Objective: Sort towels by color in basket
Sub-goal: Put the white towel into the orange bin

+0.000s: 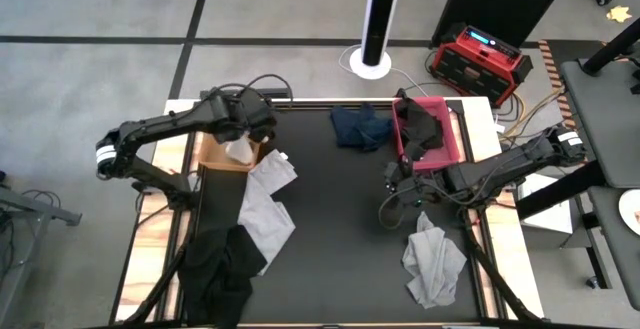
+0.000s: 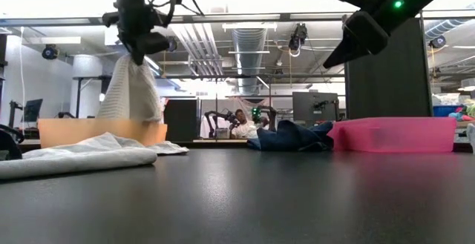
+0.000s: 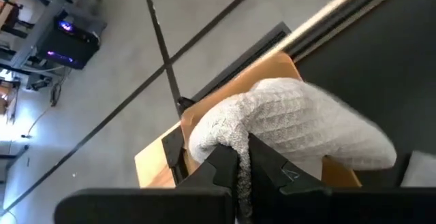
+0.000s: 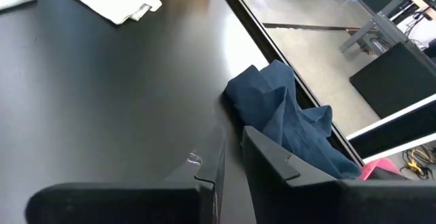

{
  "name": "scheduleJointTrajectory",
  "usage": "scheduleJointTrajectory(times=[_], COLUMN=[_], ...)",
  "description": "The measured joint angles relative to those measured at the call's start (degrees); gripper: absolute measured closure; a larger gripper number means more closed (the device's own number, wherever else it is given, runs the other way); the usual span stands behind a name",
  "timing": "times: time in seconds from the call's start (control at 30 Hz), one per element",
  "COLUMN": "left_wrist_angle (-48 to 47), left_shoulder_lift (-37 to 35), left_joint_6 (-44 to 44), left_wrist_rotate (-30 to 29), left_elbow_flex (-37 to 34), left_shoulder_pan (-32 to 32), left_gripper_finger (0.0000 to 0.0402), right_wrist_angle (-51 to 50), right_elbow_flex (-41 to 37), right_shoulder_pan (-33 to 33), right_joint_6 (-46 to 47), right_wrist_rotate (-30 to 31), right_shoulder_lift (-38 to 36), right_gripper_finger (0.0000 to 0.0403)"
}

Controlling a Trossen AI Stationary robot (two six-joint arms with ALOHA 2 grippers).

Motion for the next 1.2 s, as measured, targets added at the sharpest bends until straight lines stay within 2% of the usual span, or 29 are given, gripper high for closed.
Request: scheduleJointTrajectory(times=[0.2, 0.47, 0.53, 0.6, 0.77, 0.87, 1.2], left_wrist_angle=[-0.01, -1.36, -1.12, -0.03, 6.72, 11.25, 15.03], left_shoulder_lift=[-0.8, -1.57, -1.57, -1.57, -1.5, -1.5, -1.55], left_joint_6=[0.66, -3.21, -4.87, -5.26, -0.19, 3.15, 5.56], left_wrist_rotate=[-0.91, -11.17, -11.72, -8.58, 7.95, 15.72, 24.7], left_elbow_flex=[-4.76, -9.26, -9.85, -10.52, -13.27, -16.02, -20.01], left_shoulder_pan=[4.76, 9.63, 9.7, 9.48, 8.19, 8.14, 8.08], left_gripper_finger=[0.0401, 0.0401, 0.0401, 0.0401, 0.0401, 0.0401, 0.0401], right_wrist_angle=[0.02, 0.02, 0.03, 0.04, 0.04, 0.04, 0.04], right_elbow_flex=[-0.05, -0.05, -0.05, -0.05, -0.05, -0.05, -0.05], right_shoulder_pan=[0.0, 0.01, 0.05, 0.04, 0.03, 0.03, 0.03], right_joint_6=[0.02, 0.05, 0.07, 0.07, 0.07, 0.11, 0.36], right_wrist_rotate=[0.01, 0.01, 0.0, 0.01, -0.01, -0.01, 0.01], right_shoulder_lift=[0.0, 0.0, 0.0, 0.0, 0.0, 0.0, 0.0], right_gripper_finger=[0.0361, 0.0365, 0.0364, 0.0363, 0.0366, 0.0367, 0.0367])
